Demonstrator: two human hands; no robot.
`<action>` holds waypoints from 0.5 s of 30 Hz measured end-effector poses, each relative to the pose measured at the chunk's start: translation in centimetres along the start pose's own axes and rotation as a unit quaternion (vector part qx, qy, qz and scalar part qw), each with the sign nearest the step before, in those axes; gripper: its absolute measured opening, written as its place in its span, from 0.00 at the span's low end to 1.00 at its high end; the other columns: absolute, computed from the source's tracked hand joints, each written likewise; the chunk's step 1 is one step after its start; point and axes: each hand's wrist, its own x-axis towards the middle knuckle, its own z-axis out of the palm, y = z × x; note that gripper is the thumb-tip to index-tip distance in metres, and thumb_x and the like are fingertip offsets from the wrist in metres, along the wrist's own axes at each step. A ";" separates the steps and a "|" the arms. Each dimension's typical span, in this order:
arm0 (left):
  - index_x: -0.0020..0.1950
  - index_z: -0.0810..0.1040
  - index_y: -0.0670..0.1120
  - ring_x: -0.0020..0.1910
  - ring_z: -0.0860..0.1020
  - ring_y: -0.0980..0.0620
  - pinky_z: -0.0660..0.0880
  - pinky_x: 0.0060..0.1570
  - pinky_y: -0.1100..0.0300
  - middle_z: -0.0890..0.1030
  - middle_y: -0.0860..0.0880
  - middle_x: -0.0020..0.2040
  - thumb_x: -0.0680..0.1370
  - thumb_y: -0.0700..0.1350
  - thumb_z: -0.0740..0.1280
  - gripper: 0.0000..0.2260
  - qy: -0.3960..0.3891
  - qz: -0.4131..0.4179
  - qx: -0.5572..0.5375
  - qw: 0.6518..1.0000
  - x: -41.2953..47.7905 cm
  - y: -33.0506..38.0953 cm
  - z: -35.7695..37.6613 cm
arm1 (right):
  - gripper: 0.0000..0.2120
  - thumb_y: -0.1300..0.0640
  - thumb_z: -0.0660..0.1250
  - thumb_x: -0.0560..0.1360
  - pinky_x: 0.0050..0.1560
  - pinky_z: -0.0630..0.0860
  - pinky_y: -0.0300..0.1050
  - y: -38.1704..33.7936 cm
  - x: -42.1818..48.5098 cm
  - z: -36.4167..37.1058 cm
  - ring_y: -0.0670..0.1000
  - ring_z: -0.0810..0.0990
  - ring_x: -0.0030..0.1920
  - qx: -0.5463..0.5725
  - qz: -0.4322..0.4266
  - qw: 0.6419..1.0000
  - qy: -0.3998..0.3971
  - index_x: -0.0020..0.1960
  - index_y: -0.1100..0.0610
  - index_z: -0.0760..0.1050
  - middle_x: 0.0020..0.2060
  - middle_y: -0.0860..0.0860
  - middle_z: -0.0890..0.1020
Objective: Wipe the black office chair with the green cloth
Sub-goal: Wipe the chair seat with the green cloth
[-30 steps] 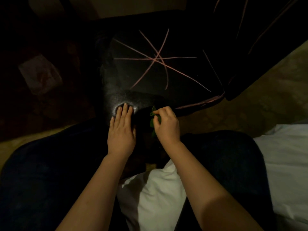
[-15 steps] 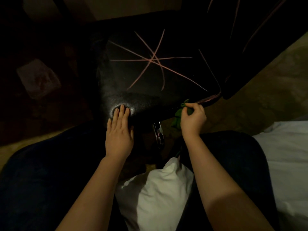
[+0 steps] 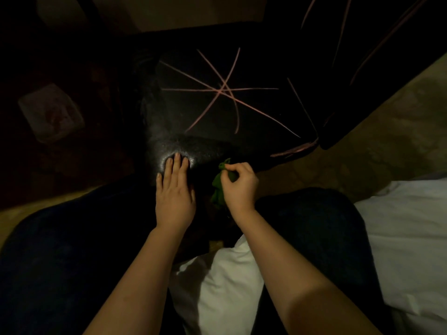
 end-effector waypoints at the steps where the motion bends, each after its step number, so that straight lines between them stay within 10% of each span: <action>1: 0.81 0.49 0.48 0.79 0.42 0.52 0.39 0.75 0.52 0.46 0.49 0.81 0.80 0.42 0.61 0.32 -0.001 0.000 0.002 1.000 0.0 0.0 0.0 | 0.04 0.65 0.71 0.72 0.45 0.67 0.28 -0.3 -0.4 0.5 0.45 0.76 0.44 -0.003 -0.014 1.000 -0.008 0.46 0.61 0.81 0.46 0.53 0.78; 15: 0.81 0.48 0.49 0.77 0.38 0.56 0.40 0.75 0.53 0.45 0.50 0.81 0.80 0.43 0.62 0.33 -0.016 0.015 0.007 1.000 0.2 -0.6 0.1 | 0.09 0.67 0.74 0.68 0.37 0.77 0.44 1.1 -0.8 -1.0 0.56 0.80 0.41 -0.175 -0.253 0.951 -0.014 0.49 0.63 0.83 0.41 0.57 0.79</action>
